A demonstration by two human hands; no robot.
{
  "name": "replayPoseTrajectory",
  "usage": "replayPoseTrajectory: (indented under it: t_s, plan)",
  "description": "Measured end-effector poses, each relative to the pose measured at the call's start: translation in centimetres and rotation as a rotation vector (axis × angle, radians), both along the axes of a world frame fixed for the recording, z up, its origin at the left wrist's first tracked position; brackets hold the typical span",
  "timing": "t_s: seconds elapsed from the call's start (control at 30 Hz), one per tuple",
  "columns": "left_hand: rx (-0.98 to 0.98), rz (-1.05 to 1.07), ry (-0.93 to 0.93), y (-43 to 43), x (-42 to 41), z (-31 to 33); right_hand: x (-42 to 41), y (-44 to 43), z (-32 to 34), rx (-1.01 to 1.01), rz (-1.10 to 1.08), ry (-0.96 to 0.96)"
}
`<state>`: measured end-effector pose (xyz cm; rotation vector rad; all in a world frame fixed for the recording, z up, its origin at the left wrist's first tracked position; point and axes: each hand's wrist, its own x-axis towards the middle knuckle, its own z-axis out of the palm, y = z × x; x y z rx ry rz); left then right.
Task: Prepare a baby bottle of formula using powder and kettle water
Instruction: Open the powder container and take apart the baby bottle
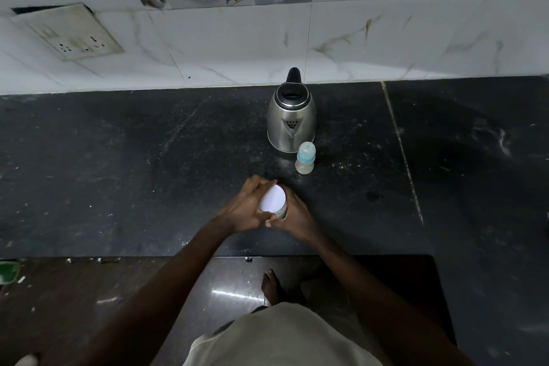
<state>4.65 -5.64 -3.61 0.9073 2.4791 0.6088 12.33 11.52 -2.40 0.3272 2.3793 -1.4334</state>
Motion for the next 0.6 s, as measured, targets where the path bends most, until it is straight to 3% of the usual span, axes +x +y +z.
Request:
replayPoseTrajectory:
  t_s: [0.17, 0.37, 0.5, 0.6]
  plan:
    - [-0.069, -0.111, 0.084, -0.7, -0.2, -0.2, 0.3, -0.9, -0.4, 0.063, -0.031, 0.054]
    - [-0.136, 0.088, 0.172, 0.3, 0.8, 0.1, 1.0, -2.6, -0.4, 0.078, -0.173, 0.137]
    - [0.013, -0.073, 0.232, 0.4, 1.5, -0.6, 0.9, -3.3, 0.0, 0.204, -0.162, 0.207]
    - [-0.085, 0.036, 0.234, 1.6, 1.5, 0.5, 0.5, -3.1, 0.2, 0.137, -0.174, 0.181]
